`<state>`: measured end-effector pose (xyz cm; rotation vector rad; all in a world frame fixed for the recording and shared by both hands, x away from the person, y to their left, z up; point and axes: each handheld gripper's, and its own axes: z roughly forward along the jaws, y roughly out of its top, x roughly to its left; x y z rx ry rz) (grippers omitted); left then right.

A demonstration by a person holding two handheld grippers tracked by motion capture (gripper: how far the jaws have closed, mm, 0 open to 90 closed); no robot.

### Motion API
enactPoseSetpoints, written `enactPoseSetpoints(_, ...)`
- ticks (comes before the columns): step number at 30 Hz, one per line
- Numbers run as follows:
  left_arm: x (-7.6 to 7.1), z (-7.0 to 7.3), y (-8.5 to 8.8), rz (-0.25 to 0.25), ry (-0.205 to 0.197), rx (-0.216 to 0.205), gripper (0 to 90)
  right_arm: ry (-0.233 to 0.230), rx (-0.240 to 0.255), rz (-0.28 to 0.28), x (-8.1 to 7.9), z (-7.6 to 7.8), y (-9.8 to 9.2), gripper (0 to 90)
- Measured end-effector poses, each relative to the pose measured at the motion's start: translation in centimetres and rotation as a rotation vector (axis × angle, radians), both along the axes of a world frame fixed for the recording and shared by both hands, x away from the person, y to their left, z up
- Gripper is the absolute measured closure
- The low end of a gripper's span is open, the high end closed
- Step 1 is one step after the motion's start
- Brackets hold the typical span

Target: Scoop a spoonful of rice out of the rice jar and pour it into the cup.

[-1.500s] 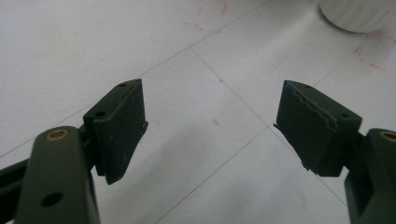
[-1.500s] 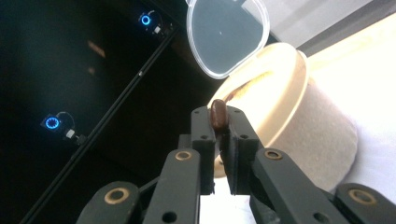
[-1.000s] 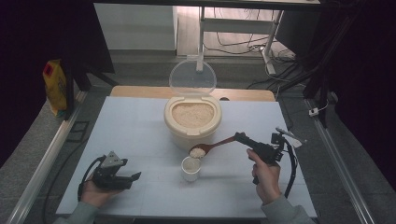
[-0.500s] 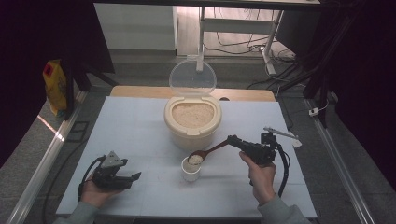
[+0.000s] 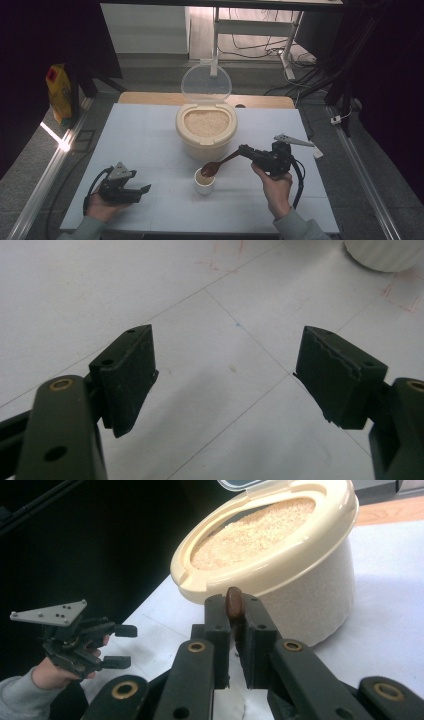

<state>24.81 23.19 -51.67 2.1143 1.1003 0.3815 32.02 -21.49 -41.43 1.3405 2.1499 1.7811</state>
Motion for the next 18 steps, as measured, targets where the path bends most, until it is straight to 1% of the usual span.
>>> enactPoseSetpoints(3, 0.0, 0.0, 0.0, 0.001, 0.000, -0.001, 23.8, -0.014, 0.000, 0.006, -0.1, 0.0, 0.0, 83.5)
enactPoseSetpoints(9, 0.0, 0.0, 0.0, 0.001, 0.001, 0.003, 23.8, -0.012, 0.022, 0.011, 0.0, 0.0, -0.4, 83.6)
enactPoseSetpoints(11, 0.0, 0.0, 0.0, 0.000, 0.001, 0.005, 23.8, -0.017, 0.023, 0.005, -0.1, 0.1, -0.5, 83.6)
enactPoseSetpoints(18, 0.0, 0.0, -0.1, 0.001, 0.000, 0.004, 23.8, -0.026, 0.054, -0.009, -0.3, 0.7, -1.8, 83.6)
